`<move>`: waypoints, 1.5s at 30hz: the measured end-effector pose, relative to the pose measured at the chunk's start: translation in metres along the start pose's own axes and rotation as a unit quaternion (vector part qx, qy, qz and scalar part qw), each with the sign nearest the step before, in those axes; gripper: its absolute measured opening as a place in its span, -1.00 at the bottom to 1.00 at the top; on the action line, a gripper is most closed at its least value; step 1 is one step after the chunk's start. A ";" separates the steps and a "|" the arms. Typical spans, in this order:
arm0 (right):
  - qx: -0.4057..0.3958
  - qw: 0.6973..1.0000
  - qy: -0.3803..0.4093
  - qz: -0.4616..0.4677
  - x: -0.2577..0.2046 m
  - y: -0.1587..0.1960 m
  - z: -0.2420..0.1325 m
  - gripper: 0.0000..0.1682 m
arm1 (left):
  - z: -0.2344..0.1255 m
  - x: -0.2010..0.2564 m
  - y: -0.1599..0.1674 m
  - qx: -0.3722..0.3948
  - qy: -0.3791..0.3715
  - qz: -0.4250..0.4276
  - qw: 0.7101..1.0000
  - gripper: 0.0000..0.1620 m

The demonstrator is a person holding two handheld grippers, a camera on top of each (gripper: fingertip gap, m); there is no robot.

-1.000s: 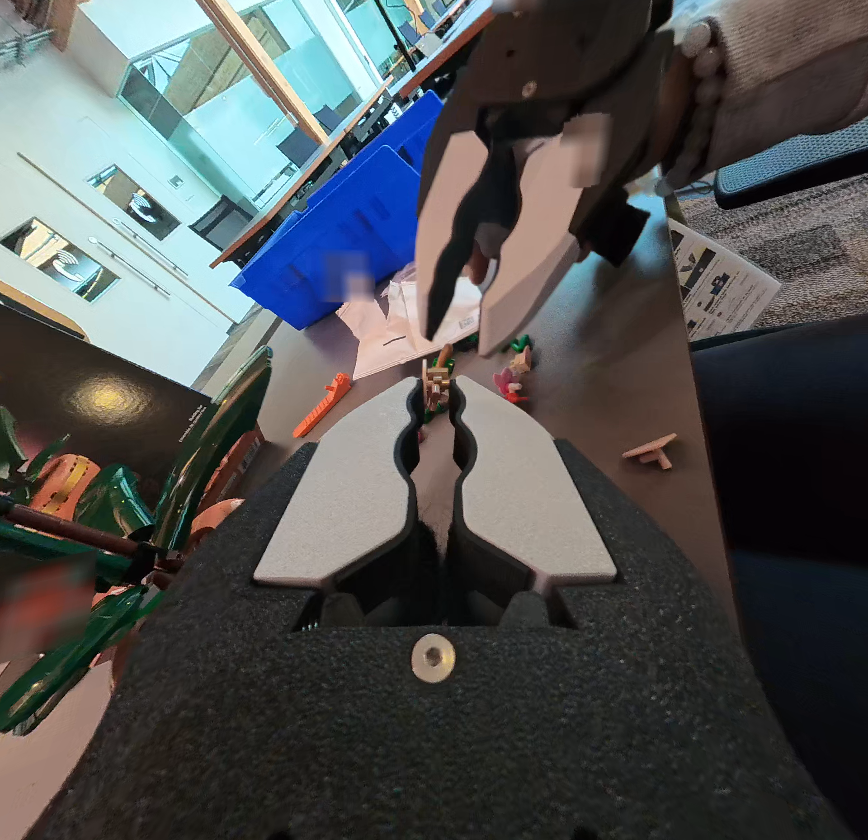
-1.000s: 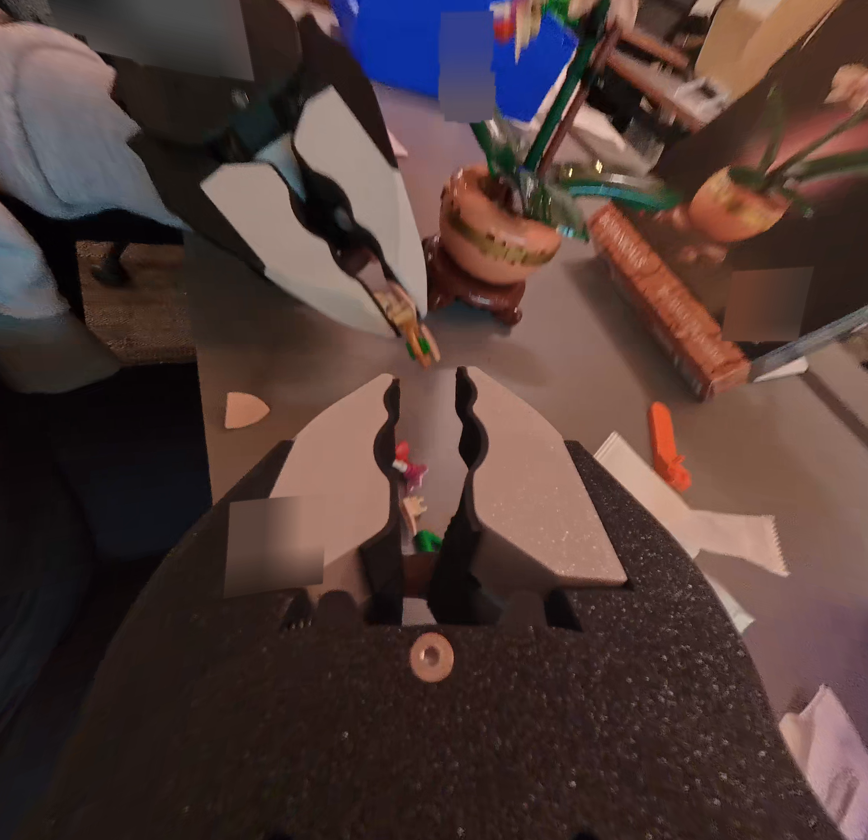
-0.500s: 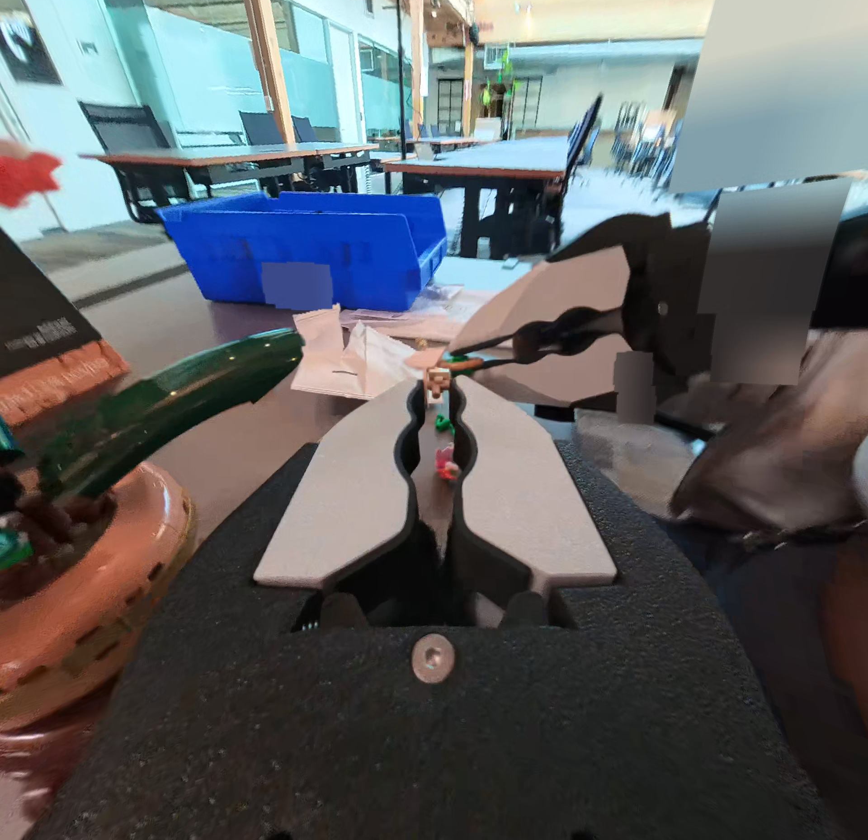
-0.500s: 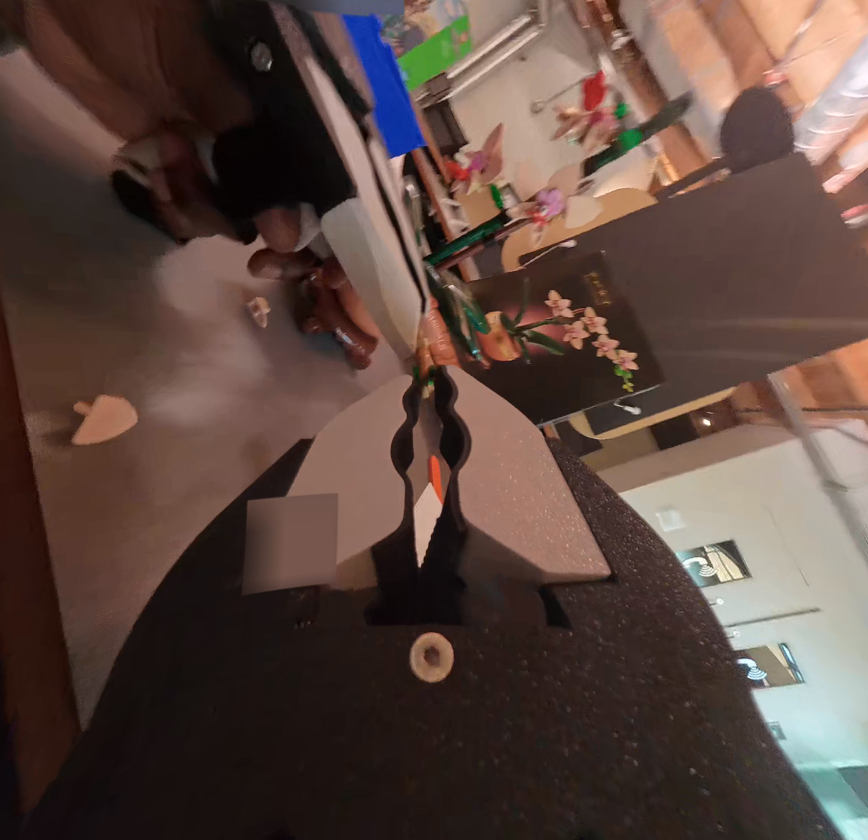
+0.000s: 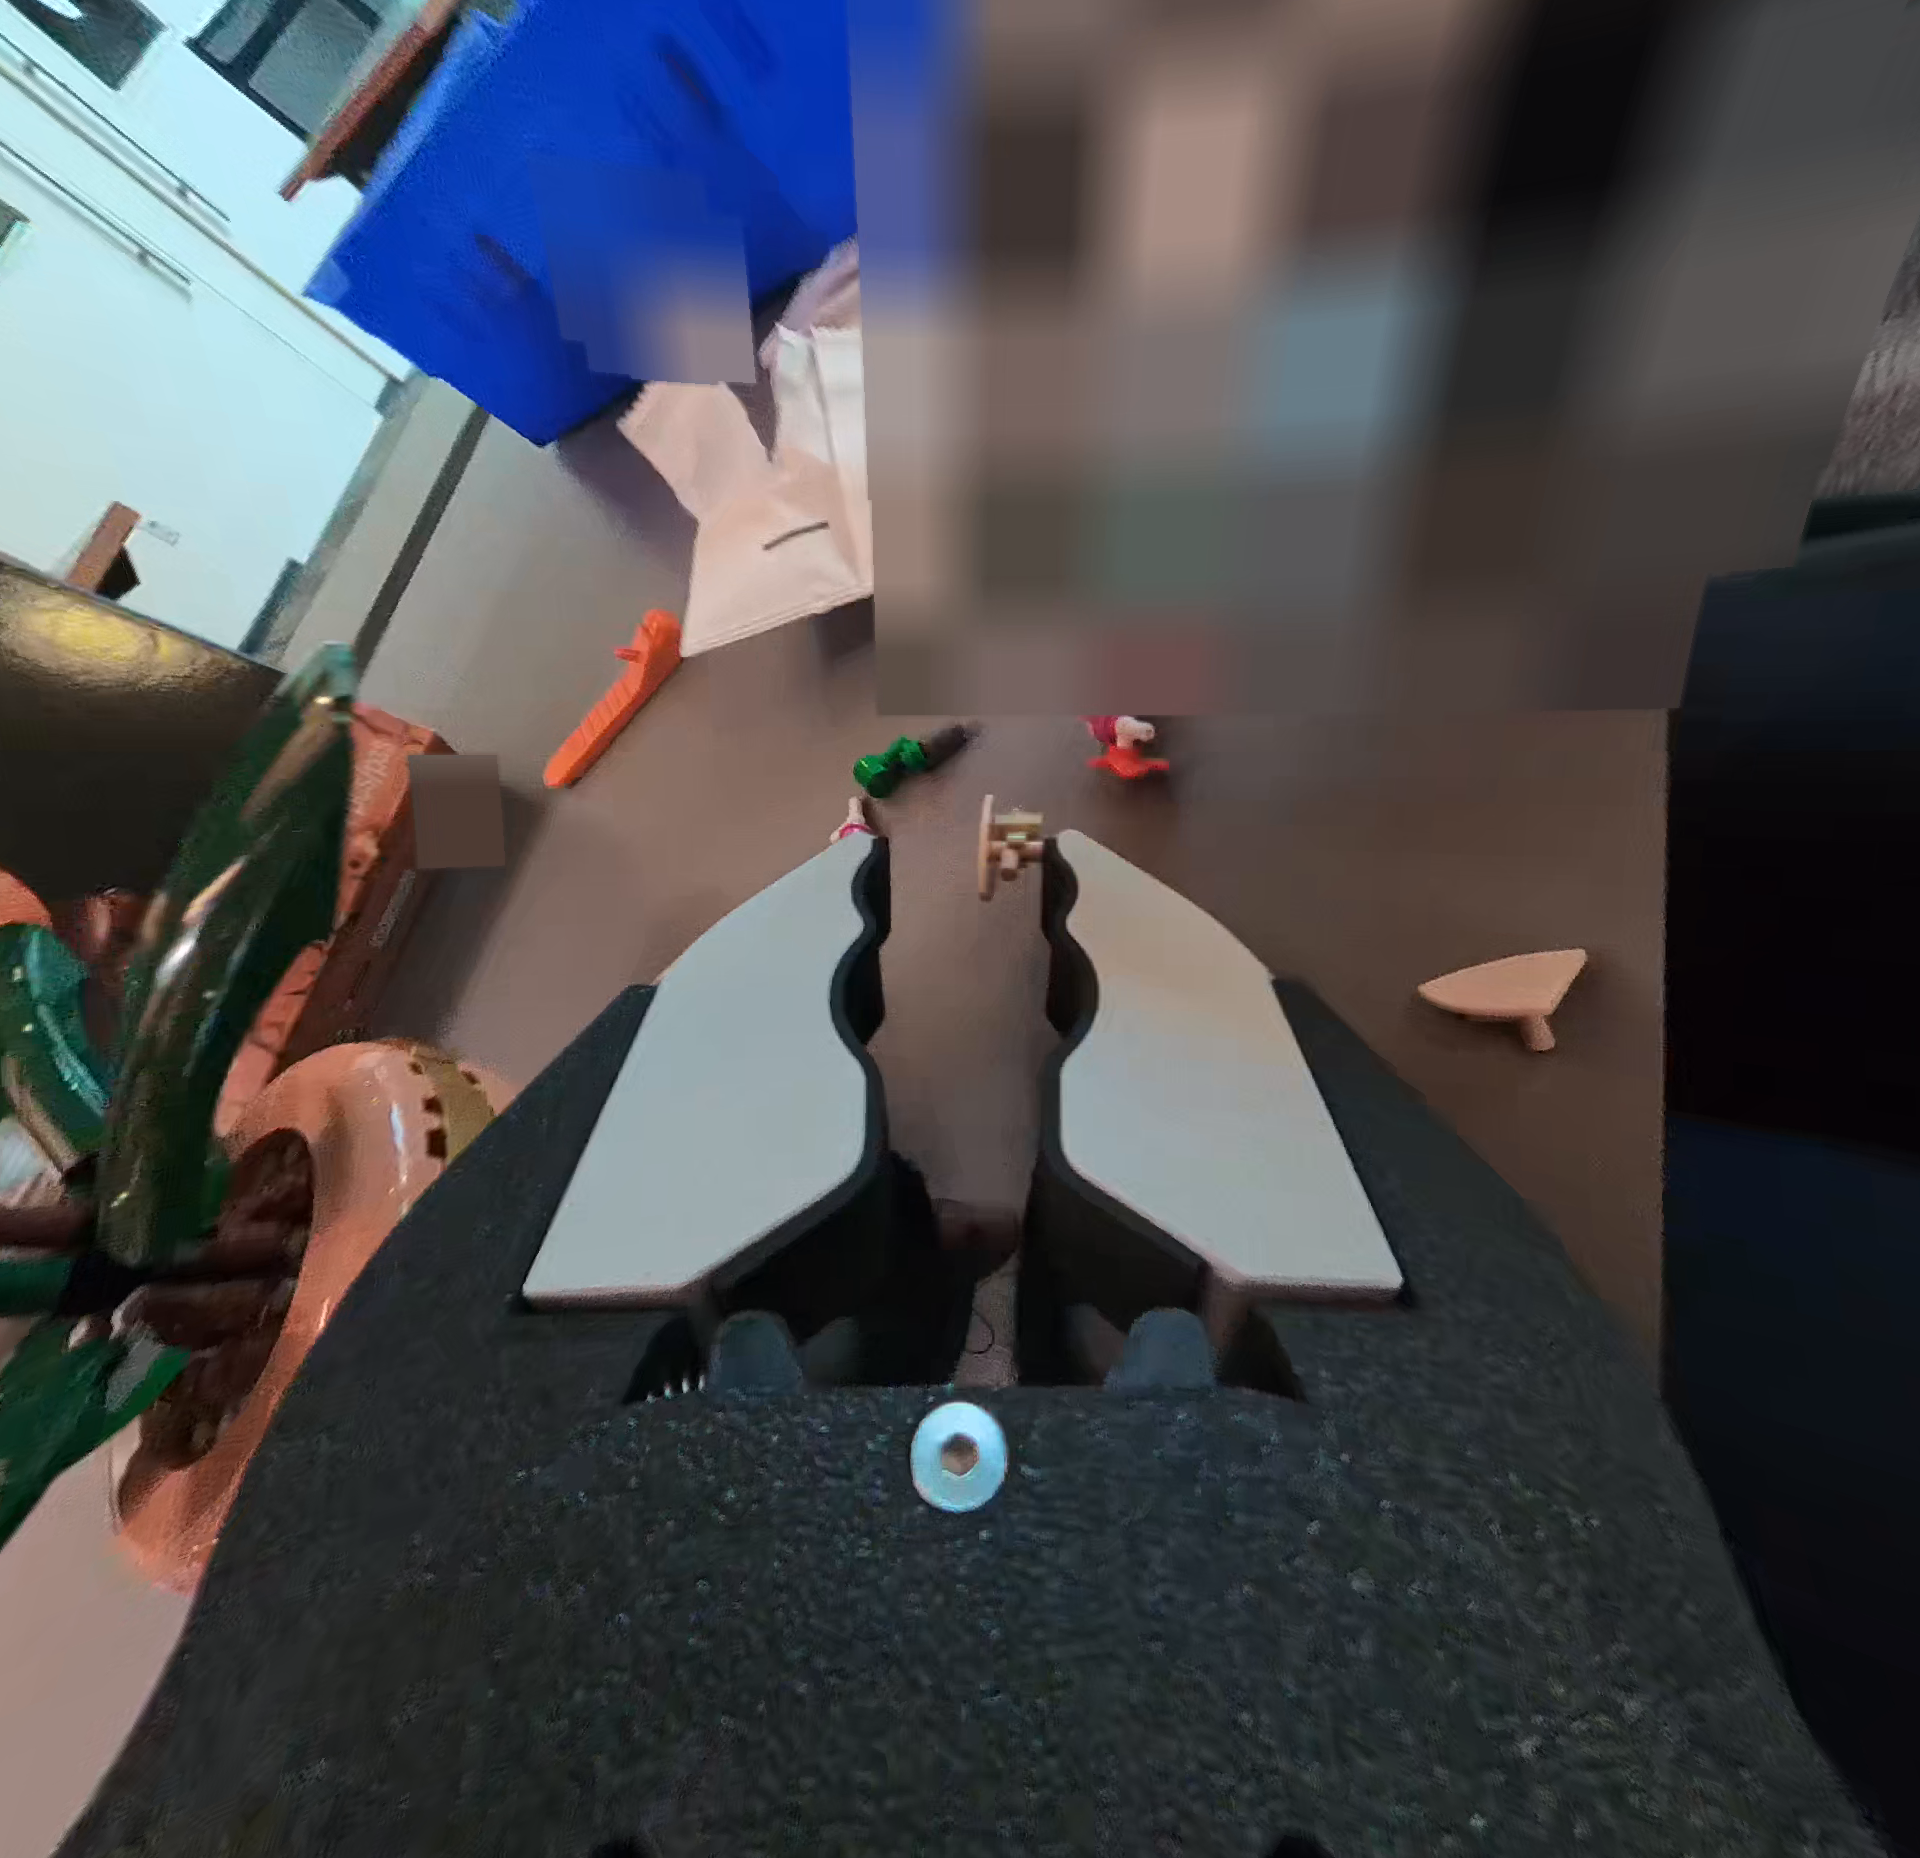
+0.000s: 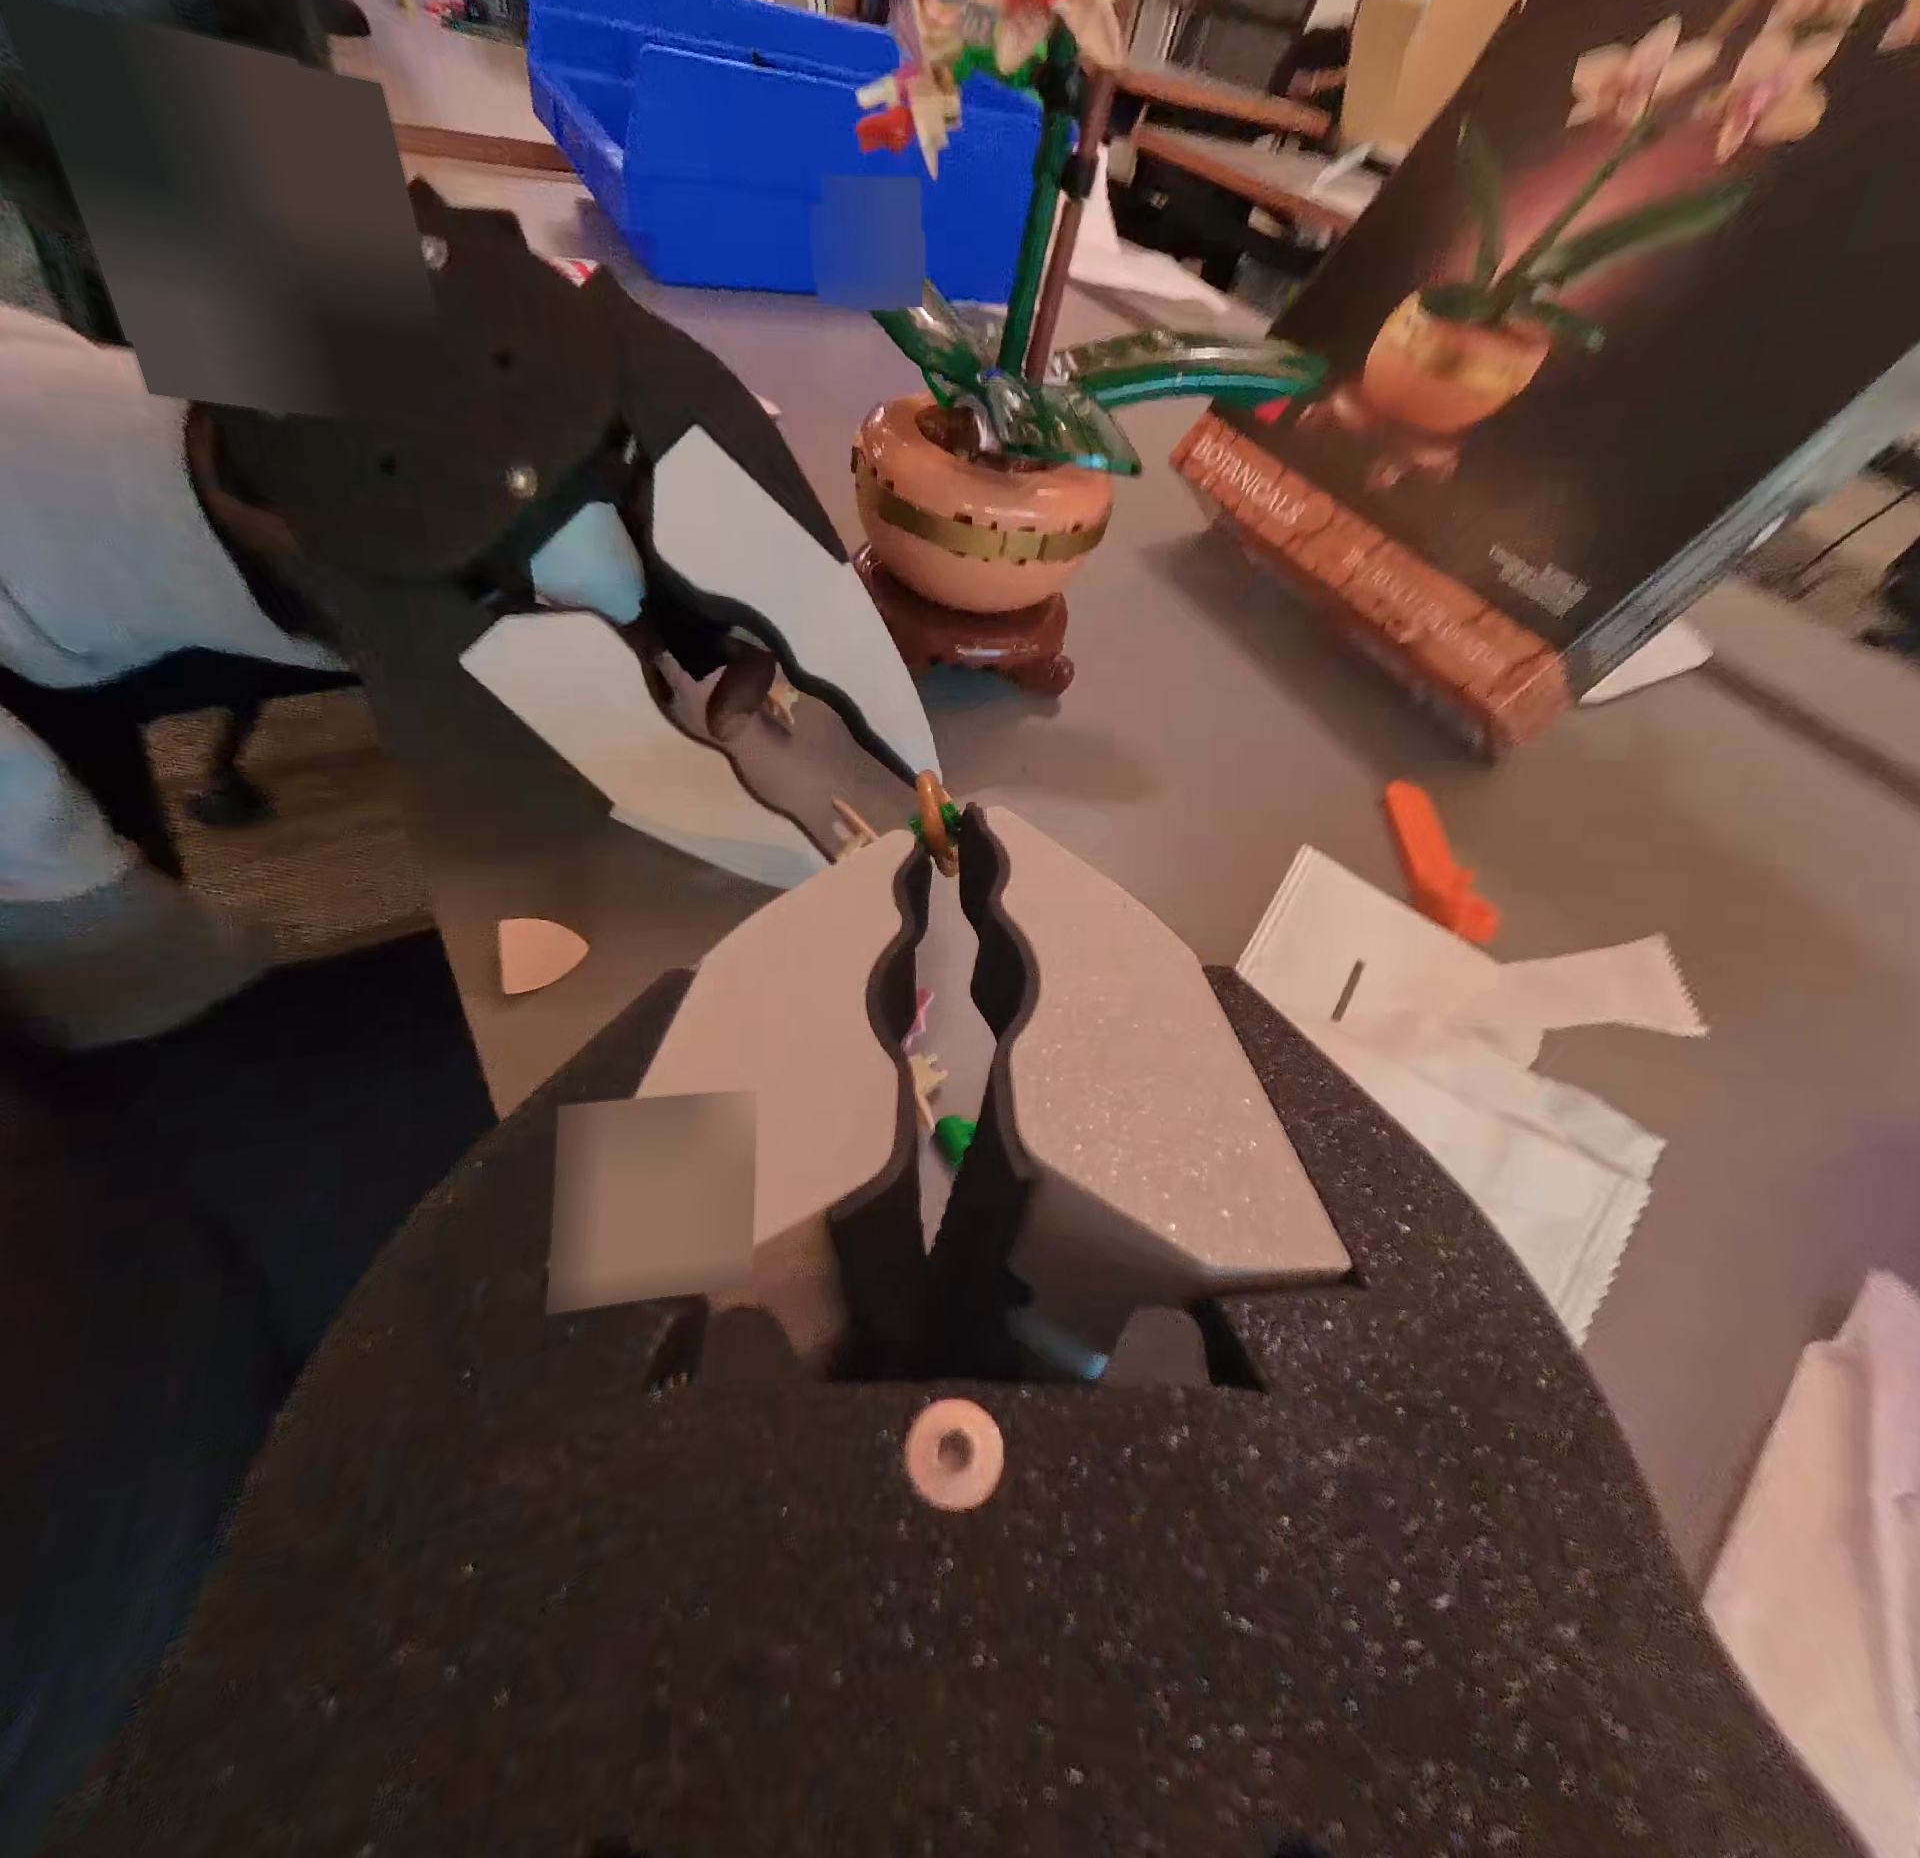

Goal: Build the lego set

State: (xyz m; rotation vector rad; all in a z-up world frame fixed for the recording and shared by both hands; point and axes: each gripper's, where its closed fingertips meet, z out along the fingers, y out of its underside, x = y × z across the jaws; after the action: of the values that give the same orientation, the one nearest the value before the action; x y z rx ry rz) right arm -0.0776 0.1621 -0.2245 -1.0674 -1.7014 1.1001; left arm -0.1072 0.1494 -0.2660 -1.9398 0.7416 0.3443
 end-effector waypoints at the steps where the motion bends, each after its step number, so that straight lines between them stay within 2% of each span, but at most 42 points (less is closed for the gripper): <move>1: -0.010 1.000 -0.011 0.017 0.000 0.002 -0.001 -0.95 | 0.002 0.001 0.002 -0.010 0.001 0.008 1.000 -0.65; 5: -0.020 0.996 -0.044 0.074 0.000 0.003 -0.004 -0.95 | 0.003 -0.003 -0.003 0.006 -0.002 0.008 1.000 -0.57; 9: -0.018 0.991 -0.063 0.120 0.006 0.005 -0.004 -0.95 | 0.004 -0.007 0.005 -0.026 -0.007 0.043 0.999 -0.57; 12: 0.006 0.985 -0.098 0.142 -0.001 -0.004 -0.006 -0.94 | -0.005 -0.003 -0.021 0.059 0.006 0.045 0.997 -0.58; 14: 0.042 0.971 -0.155 0.179 -0.011 -0.017 -0.010 -0.94 | -0.016 0.004 -0.044 0.143 0.031 0.031 0.989 -0.69; 16: 0.071 0.951 -0.200 0.223 -0.016 -0.026 -0.014 -0.95 | -0.025 0.003 -0.057 0.192 0.050 -0.023 0.980 -0.79; 20: 0.094 0.925 -0.258 0.262 -0.024 -0.034 -0.020 -0.95 | -0.039 0.004 -0.071 0.248 0.120 -0.119 0.954 -0.85; 25: 0.096 0.920 -0.280 0.257 -0.031 -0.038 -0.020 -0.95 | -0.045 0.008 -0.074 0.264 0.166 -0.156 0.937 -0.94; 28: 0.104 0.953 -0.234 0.161 -0.030 -0.038 -0.017 -0.94 | -0.047 0.005 -0.073 0.270 0.197 -0.230 0.914 -0.95; 31: 0.100 0.987 -0.121 -0.024 -0.024 -0.040 -0.013 -0.94 | -0.043 -0.003 -0.069 0.259 0.202 -0.296 0.897 -0.95; 33: 0.085 0.983 -0.036 -0.161 -0.020 -0.042 -0.010 -0.95 | -0.038 -0.007 -0.066 0.247 0.196 -0.338 0.887 -0.95; 34: 0.071 0.970 0.010 -0.233 -0.018 -0.041 -0.009 -0.95 | -0.036 -0.011 -0.064 0.243 0.189 -0.360 0.881 -0.95; 35: 0.070 0.955 0.036 -0.284 -0.021 -0.043 -0.009 -0.95 | -0.035 -0.014 -0.063 0.241 0.183 -0.377 0.875 -0.95; 36: 0.067 0.951 0.041 -0.299 -0.025 -0.042 -0.007 -0.96 | -0.034 -0.016 -0.061 0.239 0.181 -0.385 0.873 -0.95; 39: 0.047 0.966 0.049 -0.250 -0.018 -0.029 -0.004 -0.95 | -0.033 -0.017 -0.055 0.220 0.165 -0.370 0.887 -0.95; 41: 0.052 0.979 0.044 -0.192 -0.009 -0.026 -0.008 -0.95 | -0.030 -0.018 -0.047 0.191 0.141 -0.338 0.911 -0.95; 45: 0.055 0.997 -0.010 -0.047 0.001 -0.020 -0.009 -0.95 | -0.011 -0.010 -0.011 0.042 0.087 -0.214 0.972 -0.94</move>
State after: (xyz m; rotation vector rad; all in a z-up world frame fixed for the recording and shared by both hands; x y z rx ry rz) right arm -0.0734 0.1597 -0.2029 -0.9015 -1.6703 1.1340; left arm -0.1089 0.1469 -0.2479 -2.0032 0.4207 -0.1210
